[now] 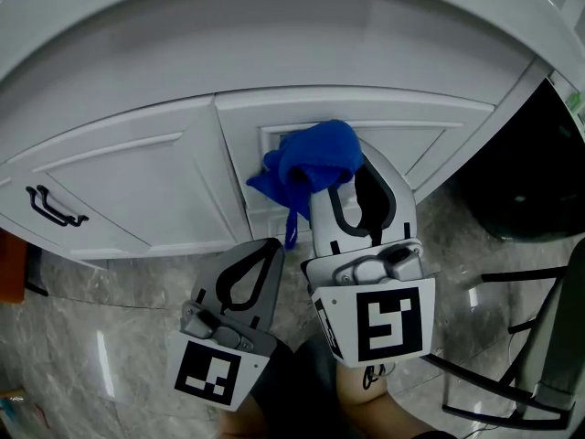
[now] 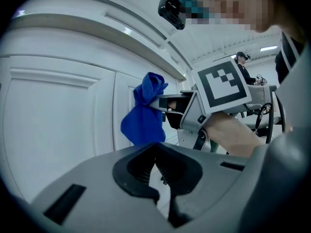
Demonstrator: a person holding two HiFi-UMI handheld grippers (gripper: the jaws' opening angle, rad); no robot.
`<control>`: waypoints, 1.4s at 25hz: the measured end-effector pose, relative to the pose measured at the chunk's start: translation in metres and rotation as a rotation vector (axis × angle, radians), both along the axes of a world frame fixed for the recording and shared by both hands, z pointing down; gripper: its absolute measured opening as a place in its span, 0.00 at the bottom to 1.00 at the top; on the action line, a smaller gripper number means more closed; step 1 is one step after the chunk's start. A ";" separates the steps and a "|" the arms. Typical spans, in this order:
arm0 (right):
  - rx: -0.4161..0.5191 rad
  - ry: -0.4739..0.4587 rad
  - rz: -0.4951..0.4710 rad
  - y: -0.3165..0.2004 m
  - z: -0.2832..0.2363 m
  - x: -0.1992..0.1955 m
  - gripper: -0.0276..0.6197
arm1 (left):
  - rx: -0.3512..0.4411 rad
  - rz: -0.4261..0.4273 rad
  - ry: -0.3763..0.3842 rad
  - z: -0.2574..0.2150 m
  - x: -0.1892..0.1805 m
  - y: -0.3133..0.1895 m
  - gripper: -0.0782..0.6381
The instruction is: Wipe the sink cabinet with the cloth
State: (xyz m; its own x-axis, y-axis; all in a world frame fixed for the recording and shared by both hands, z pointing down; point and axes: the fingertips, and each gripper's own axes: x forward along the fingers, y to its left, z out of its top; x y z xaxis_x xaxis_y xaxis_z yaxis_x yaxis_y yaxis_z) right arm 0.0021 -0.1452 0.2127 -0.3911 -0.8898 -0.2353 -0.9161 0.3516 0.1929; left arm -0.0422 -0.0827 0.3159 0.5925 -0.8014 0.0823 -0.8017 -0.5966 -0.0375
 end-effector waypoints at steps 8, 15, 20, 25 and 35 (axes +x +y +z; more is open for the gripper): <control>-0.008 -0.032 0.031 -0.002 -0.002 0.020 0.22 | -0.002 0.003 -0.008 -0.001 0.005 0.001 0.11; -0.023 -0.069 0.035 -0.003 -0.002 0.032 0.22 | -0.005 0.011 -0.005 0.000 0.007 0.001 0.11; -0.036 -0.109 0.046 -0.002 -0.003 0.043 0.22 | -0.008 0.012 -0.005 0.002 0.007 0.001 0.11; 0.003 -0.047 0.190 -0.001 -0.010 0.071 0.22 | -0.014 0.016 -0.007 0.004 0.005 -0.001 0.11; -0.018 -0.059 0.190 -0.006 -0.002 0.085 0.22 | -0.027 0.027 -0.003 0.005 0.011 0.000 0.11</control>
